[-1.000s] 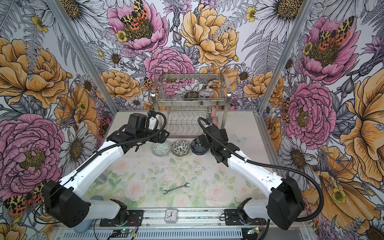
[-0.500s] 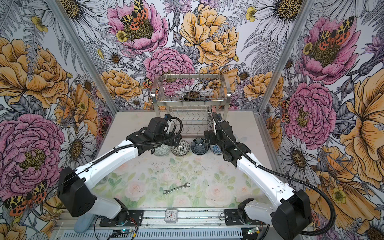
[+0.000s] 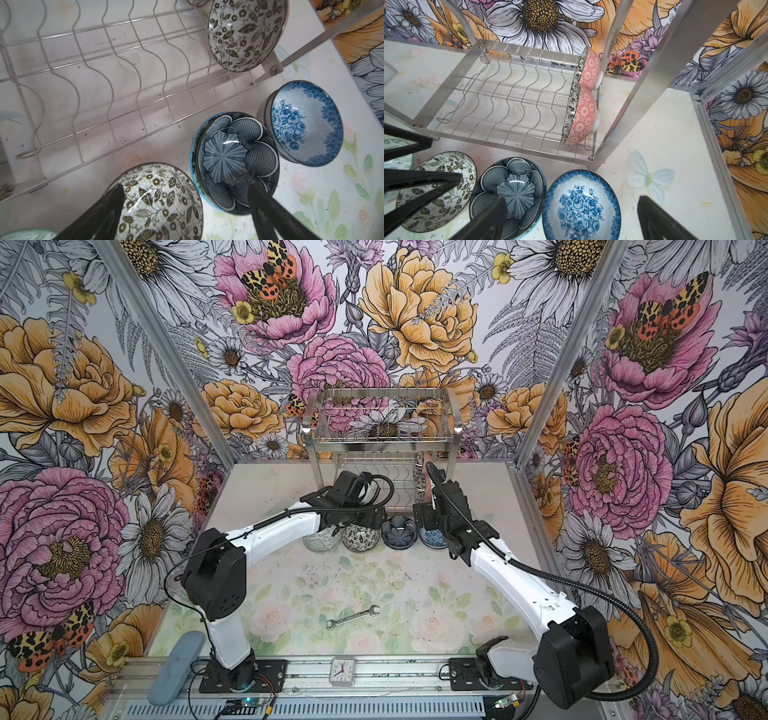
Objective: Load the bowls into the dish rack
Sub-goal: 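Lower the left gripper onto the rim of the dark blue petal-pattern bowl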
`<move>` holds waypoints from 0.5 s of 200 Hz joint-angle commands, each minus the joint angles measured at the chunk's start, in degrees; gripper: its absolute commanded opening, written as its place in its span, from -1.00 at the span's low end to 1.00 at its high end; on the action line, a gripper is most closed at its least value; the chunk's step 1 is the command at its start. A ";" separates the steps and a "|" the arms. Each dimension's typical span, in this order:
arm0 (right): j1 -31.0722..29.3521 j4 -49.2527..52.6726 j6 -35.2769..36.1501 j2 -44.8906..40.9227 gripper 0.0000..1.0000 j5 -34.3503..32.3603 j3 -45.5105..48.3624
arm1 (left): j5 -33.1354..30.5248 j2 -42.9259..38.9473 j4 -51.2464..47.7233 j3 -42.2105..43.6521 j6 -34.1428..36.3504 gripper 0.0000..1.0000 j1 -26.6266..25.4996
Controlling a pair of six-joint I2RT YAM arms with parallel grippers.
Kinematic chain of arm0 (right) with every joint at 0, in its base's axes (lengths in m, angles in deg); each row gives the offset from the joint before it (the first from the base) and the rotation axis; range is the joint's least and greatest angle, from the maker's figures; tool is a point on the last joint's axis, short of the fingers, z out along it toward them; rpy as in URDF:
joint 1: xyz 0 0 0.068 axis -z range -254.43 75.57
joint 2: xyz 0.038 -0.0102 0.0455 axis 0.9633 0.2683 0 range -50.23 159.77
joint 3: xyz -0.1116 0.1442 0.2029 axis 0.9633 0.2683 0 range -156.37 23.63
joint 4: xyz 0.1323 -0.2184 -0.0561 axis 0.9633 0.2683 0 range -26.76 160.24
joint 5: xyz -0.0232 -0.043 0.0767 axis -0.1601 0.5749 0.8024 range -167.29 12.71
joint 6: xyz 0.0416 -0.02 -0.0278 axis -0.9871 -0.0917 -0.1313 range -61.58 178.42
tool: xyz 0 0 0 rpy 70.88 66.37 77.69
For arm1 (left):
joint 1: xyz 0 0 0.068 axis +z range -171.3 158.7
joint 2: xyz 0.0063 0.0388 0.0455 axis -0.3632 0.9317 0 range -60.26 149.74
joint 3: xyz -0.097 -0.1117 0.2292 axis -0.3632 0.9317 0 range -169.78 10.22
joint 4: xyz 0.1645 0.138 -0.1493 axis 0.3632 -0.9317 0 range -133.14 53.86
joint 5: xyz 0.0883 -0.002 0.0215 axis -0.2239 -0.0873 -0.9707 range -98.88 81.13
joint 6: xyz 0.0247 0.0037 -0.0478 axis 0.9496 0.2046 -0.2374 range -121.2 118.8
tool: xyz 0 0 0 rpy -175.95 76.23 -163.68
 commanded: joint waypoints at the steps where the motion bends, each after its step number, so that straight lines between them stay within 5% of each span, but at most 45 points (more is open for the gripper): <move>1: 0.67 0.34 0.57 -0.14 0.99 0.84 -1.64 | 3.60 2.95 1.88 -2.45 -0.78 0.78 -0.57; 69: 1.34 0.35 0.49 0.22 0.98 1.66 -1.22 | 4.02 8.81 1.71 -5.66 -0.46 -0.05 -1.64; 100: 1.42 0.29 0.44 0.46 0.97 1.72 -0.95 | 4.11 9.81 1.70 -6.29 -0.13 -0.22 -1.81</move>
